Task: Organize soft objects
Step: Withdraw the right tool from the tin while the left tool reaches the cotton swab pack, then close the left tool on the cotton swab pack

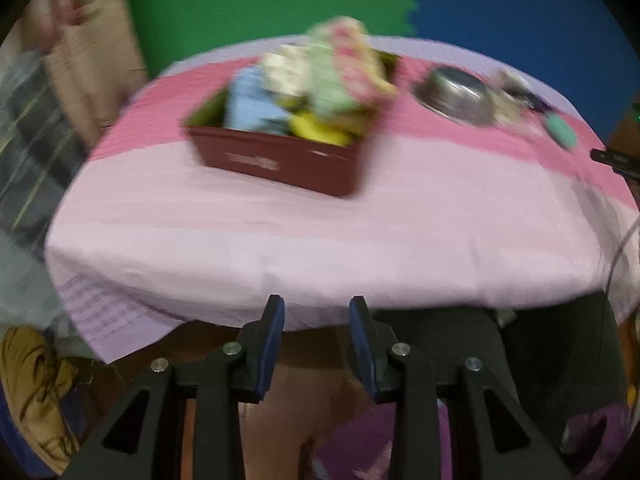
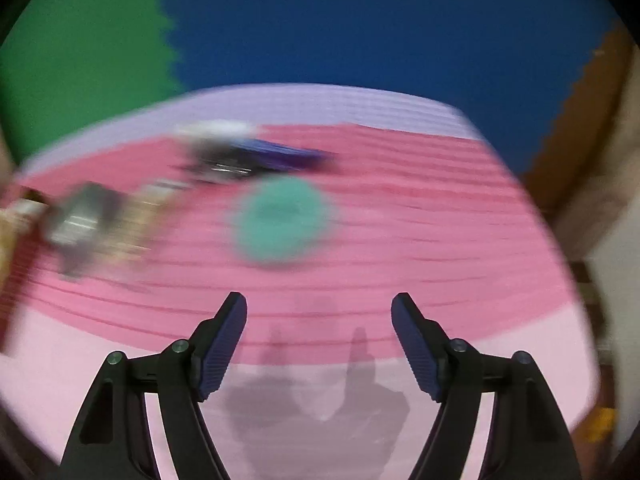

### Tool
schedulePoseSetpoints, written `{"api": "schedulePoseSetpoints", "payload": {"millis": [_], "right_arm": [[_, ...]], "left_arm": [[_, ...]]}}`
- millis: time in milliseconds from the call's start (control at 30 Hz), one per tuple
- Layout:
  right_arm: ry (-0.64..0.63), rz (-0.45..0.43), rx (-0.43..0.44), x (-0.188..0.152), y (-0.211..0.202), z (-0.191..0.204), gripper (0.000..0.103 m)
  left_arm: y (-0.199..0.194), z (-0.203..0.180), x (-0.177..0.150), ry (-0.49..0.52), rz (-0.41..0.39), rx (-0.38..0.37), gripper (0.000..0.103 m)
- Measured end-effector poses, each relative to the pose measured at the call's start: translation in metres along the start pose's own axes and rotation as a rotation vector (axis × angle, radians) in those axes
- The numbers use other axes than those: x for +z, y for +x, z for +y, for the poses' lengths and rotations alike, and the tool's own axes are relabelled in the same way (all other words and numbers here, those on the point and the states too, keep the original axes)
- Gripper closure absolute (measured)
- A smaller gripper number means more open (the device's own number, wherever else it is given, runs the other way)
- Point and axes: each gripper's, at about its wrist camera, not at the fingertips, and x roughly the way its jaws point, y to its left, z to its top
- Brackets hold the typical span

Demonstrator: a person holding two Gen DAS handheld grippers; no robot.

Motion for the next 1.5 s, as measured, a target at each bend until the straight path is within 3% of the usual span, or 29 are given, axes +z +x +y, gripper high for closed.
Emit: {"api": "schedulePoseSetpoints", "payload": {"millis": [67, 133, 233, 400, 533, 700, 867, 1000, 1167, 1500], "right_arm": [[0.001, 0.033, -0.103, -0.002, 0.02, -0.035, 0.015], [0.021, 0.051, -0.135, -0.002, 0.034, -0.061, 0.014], [0.039, 0.086, -0.177, 0.0, 0.053, -0.086, 0.002], [0.083, 0.034, -0.083, -0.003, 0.066, -0.109, 0.0], [0.158, 0.054, 0.006, -0.004, 0.069, -0.121, 0.0], [0.128, 0.036, 0.022, -0.008, 0.065, -0.11, 0.0], [0.109, 0.028, 0.068, -0.006, 0.067, -0.111, 0.0], [0.112, 0.013, 0.095, -0.007, 0.064, -0.111, 0.0], [0.12, -0.001, 0.12, -0.007, 0.063, -0.112, 0.0], [0.114, -0.017, 0.14, -0.007, 0.062, -0.111, 0.0]], "left_arm": [[0.001, -0.017, 0.001, 0.034, 0.027, -0.073, 0.069], [0.0, -0.033, 0.007, 0.058, 0.04, -0.136, 0.069], [-0.009, -0.065, 0.029, 0.118, 0.018, -0.18, 0.069], [-0.017, -0.124, 0.083, 0.234, -0.021, -0.238, 0.069], [-0.002, -0.163, 0.138, 0.241, 0.002, -0.327, 0.069], [0.033, -0.209, 0.201, 0.242, 0.04, -0.377, 0.069], [0.07, -0.249, 0.251, 0.308, 0.058, -0.318, 0.069], [0.103, -0.261, 0.274, 0.292, 0.123, -0.311, 0.069], [0.136, -0.276, 0.286, 0.327, 0.151, -0.207, 0.069], [0.167, -0.285, 0.301, 0.302, 0.152, -0.159, 0.064]]}}
